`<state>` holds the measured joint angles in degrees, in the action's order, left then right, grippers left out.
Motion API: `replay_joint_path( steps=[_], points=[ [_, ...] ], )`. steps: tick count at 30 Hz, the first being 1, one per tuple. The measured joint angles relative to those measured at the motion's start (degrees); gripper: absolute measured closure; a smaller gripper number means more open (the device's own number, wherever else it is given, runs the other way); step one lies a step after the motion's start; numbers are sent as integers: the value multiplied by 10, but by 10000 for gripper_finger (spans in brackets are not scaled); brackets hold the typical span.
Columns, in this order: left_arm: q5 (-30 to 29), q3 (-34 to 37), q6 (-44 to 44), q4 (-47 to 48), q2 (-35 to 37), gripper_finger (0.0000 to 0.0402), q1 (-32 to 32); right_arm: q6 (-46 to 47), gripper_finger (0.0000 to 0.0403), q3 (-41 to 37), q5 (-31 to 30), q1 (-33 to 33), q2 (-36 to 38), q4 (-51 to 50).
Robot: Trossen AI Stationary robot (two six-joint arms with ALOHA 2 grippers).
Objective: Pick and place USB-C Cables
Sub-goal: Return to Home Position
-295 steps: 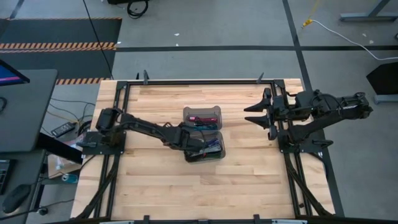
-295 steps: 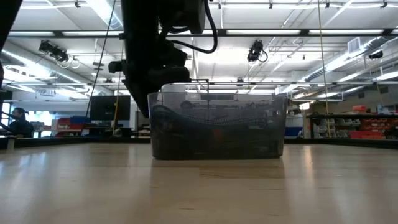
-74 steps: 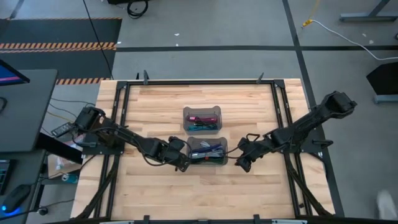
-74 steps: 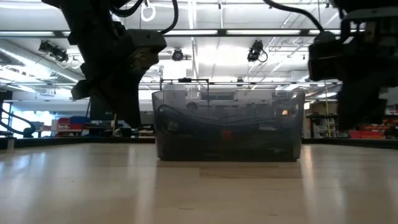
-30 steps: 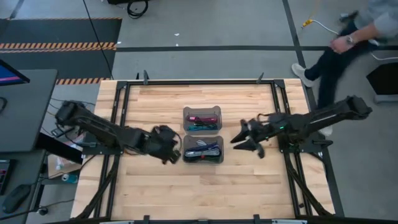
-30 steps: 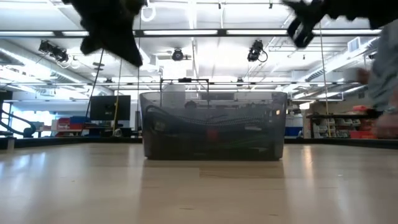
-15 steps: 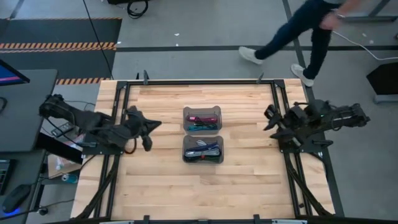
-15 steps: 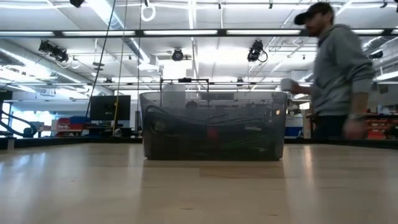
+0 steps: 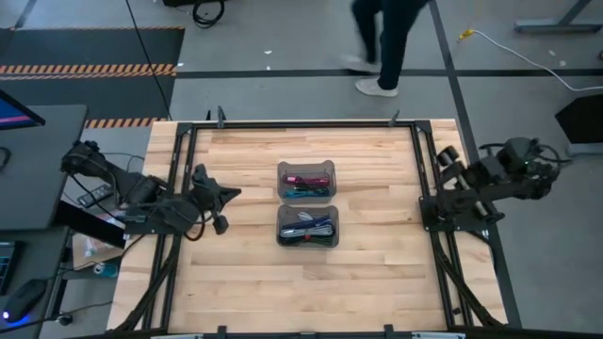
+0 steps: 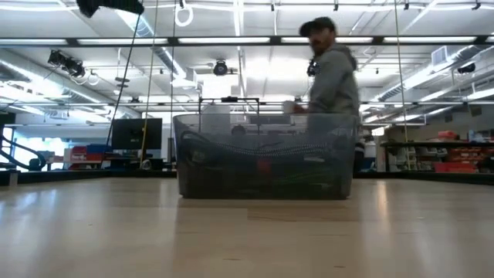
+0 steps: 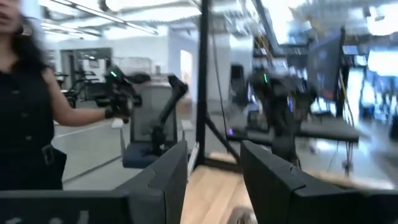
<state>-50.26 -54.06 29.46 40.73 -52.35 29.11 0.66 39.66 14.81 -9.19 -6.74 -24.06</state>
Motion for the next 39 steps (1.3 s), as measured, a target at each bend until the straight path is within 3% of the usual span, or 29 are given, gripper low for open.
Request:
replay_joint_path(
  steps=[4, 9, 18, 23, 31, 35, 39],
  points=[
    [-4, 83, 22, -94, 15, 397, 15, -19, 247, -9, 34, 0, 31, 0],
    [-15, 183, 24, -241, 44, 397, 34, 15, 247, -74, 34, 0, 65, 16],
    [-32, 265, -1, -332, 104, 397, 47, 21, 247, -159, 24, 0, 64, 102],
    [-37, 340, -38, -475, 116, 397, 50, 19, 247, -220, 27, 0, 64, 174],
    [-7, 477, -93, -781, 115, 397, 60, 22, 247, -277, 27, 0, 64, 247],
    [-5, 496, -141, -829, 115, 397, 68, 23, 247, -277, 28, 0, 64, 249],
    [-29, 499, -120, -822, 115, 397, 68, 27, 247, -277, 24, 0, 64, 249]
  ],
)
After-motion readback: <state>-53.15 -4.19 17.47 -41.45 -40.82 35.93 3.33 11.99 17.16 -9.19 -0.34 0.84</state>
